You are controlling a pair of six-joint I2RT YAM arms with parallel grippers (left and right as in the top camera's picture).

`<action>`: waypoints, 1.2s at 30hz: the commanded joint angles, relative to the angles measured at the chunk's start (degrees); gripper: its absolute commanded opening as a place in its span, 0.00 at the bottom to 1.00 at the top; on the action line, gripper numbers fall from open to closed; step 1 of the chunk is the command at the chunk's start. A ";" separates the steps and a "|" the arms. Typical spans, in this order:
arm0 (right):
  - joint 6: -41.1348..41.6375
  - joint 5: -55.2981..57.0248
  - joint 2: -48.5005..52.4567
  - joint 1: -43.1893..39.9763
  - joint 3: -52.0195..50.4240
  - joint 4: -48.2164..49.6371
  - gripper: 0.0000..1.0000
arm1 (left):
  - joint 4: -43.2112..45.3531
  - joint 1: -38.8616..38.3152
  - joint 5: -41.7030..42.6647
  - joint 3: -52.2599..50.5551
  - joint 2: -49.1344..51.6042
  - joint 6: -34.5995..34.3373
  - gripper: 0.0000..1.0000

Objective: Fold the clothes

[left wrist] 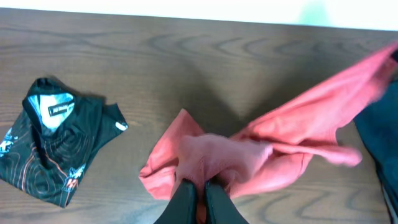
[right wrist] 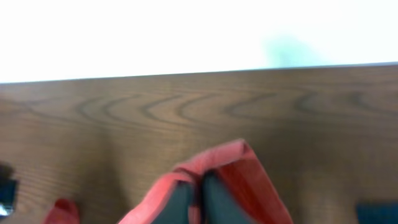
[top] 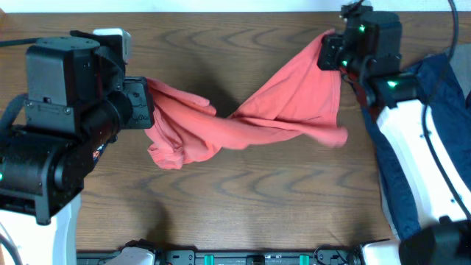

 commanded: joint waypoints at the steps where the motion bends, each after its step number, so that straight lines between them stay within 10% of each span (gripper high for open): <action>1: 0.20 0.48 6.34 0.48 -0.35 0.94 0.42 | -0.02 0.09 -0.70 0.52 1.11 1.14 0.06; 5: 0.22 0.48 10.54 -0.55 -0.35 -2.71 0.99 | -0.09 0.09 -0.70 0.31 2.27 1.16 0.06; 19: 6.88 -1.51 8.76 -0.24 -3.89 -44.76 0.99 | -0.66 0.09 -0.72 0.31 5.62 1.18 0.06; 31: 5.11 -10.75 8.76 1.75 -23.17 -28.57 0.61 | -1.01 0.09 -0.72 0.31 5.60 1.18 0.06; 36: 5.38 -11.19 8.76 3.26 -26.40 -24.50 0.01 | -1.09 0.09 -0.72 0.31 5.60 1.18 0.06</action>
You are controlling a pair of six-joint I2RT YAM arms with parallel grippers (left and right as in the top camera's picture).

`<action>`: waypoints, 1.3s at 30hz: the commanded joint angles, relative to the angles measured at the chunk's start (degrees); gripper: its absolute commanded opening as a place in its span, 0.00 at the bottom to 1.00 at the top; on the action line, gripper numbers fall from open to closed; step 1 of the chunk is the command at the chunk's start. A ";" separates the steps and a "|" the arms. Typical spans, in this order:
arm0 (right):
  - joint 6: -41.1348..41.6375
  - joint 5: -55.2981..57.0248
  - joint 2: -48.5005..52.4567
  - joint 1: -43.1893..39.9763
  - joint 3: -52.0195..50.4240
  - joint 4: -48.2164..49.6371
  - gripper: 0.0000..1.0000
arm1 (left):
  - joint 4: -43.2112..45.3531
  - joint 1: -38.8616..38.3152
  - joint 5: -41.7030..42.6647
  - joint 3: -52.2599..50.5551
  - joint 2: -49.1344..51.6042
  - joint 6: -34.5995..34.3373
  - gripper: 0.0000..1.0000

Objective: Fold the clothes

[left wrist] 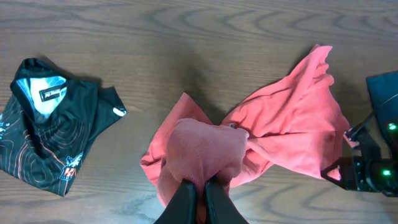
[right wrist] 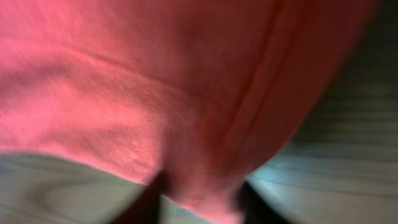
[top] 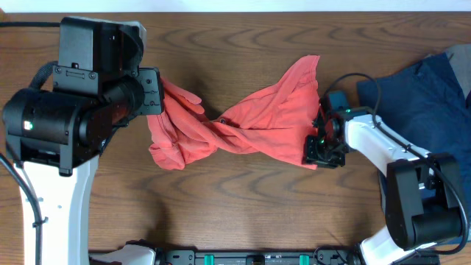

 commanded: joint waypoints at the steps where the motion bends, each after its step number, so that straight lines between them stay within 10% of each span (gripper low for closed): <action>1: 0.04 -3.13 -0.85 1.25 -0.92 0.00 0.01 | 0.00 0.09 -0.70 0.31 -0.11 1.16 0.06; 10: -10.19 -39.41 -1.55 -5.38 11.96 -10.03 0.01 | 0.02 0.09 -0.70 0.31 -0.11 1.16 0.06; 15: 4.42 -21.81 -1.55 -14.01 16.11 0.13 0.06 | -0.63 0.09 -0.70 0.31 -0.11 1.14 0.06; 20: 5.75 -14.32 -1.42 -17.49 15.82 -1.36 0.49 | -1.55 0.09 -0.68 0.31 -0.11 1.16 0.06; 39: -2.60 4.42 2.32 -5.49 15.02 3.89 0.37 | -1.66 0.09 -0.68 0.31 -0.11 1.14 0.06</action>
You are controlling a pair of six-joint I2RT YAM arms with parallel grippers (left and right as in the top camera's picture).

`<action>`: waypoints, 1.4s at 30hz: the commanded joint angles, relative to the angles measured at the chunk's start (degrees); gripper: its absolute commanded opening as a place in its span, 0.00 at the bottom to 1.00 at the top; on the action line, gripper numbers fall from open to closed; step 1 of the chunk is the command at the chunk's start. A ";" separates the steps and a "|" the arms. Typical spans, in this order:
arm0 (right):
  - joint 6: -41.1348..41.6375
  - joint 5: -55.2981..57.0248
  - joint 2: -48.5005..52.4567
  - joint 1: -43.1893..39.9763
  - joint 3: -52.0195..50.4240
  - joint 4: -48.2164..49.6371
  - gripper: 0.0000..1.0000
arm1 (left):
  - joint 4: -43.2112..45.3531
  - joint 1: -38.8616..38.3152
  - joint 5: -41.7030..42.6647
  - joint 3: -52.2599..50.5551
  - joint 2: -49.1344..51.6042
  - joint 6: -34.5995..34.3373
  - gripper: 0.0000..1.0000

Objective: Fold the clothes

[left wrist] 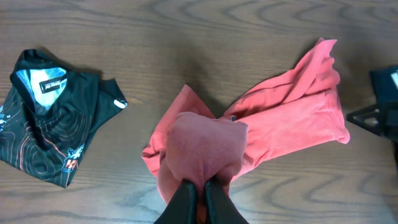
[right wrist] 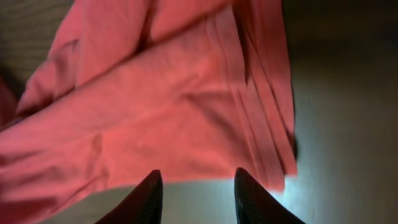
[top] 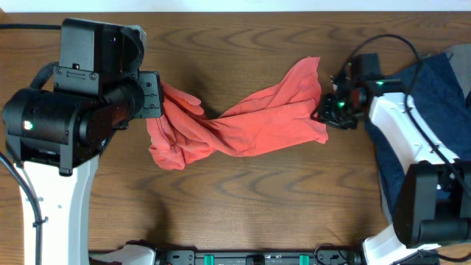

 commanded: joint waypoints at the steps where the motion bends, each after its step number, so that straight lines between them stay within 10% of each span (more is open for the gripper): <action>1: -0.57 6.95 2.86 1.81 -0.70 2.75 0.38 | 0.00 0.09 -0.68 0.31 -0.11 1.16 0.06; 20: 0.24 4.79 11.96 2.38 -0.70 14.82 0.49 | 0.02 0.09 -0.68 0.31 -0.11 1.16 0.06; 32: 0.24 3.85 11.96 2.38 -0.70 14.58 0.26 | 0.02 0.09 -0.68 0.31 -0.11 1.16 0.06; 36: 0.24 3.82 11.96 2.38 -0.70 14.51 0.01 | 0.02 0.09 -0.68 0.31 -0.11 1.16 0.06; 42: 0.20 0.76 11.17 2.03 0.81 9.51 0.01 | 0.04 0.09 -0.70 0.31 -0.11 1.18 0.06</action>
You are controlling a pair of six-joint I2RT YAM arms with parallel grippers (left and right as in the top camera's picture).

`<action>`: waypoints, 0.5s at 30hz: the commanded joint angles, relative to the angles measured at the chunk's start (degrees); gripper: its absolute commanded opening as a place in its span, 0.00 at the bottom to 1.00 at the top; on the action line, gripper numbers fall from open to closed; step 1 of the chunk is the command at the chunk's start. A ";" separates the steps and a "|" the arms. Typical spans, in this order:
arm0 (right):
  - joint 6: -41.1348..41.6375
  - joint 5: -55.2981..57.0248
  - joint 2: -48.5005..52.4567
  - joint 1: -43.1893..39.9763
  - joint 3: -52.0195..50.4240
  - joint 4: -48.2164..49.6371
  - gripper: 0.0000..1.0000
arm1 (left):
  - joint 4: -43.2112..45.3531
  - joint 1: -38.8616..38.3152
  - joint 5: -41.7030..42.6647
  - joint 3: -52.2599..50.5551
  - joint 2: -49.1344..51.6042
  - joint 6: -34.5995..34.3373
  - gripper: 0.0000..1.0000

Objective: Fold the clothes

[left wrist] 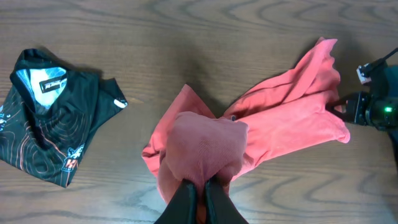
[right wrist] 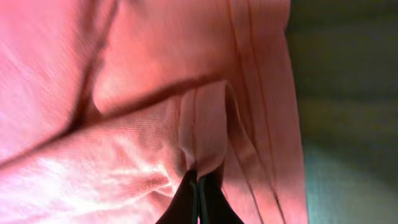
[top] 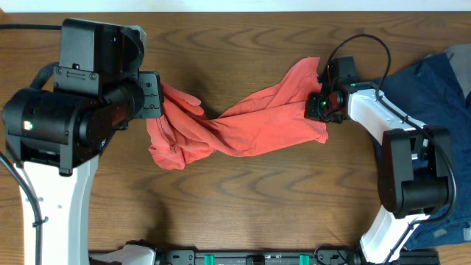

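A red garment (top: 250, 121) lies twisted across the middle of the wooden table, stretched between both arms. My left gripper (left wrist: 199, 191) is shut on the bunched left end, which it holds a little above the table; overhead that gripper (top: 156, 103) sits at the garment's upper left. My right gripper (right wrist: 199, 186) is shut on a small raised fold of the garment (right wrist: 205, 118) near its hemmed right edge. Seen from overhead, this gripper (top: 319, 107) is low at the garment's right end.
A crumpled black printed shirt (left wrist: 53, 112) lies left of the red garment, hidden under my left arm in the overhead view. A dark blue garment (top: 434, 81) covers the table's right side under my right arm. Bare wood (top: 250, 206) shows in front.
My right gripper was open beside the garment's right edge; now it is shut on a fold of that edge. The left gripper and the rest of the garment have not moved.
Both grippers first held the red garment, its right end raised at the back right. Then the right end lay on the table with my right gripper open at it. The gripper stood open off the edge, and now pinches a fold there. My left grip held throughout.
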 commanded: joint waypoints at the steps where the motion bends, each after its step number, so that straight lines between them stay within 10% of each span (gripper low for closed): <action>1: -0.26 -4.90 -0.31 -0.22 2.25 -4.22 0.01 | 0.20 0.09 -0.70 0.31 -0.11 1.16 0.06; 15: -11.87 -13.18 -12.31 -14.67 36.68 -47.34 0.01 | 4.31 0.11 -8.50 0.35 -1.03 1.16 0.06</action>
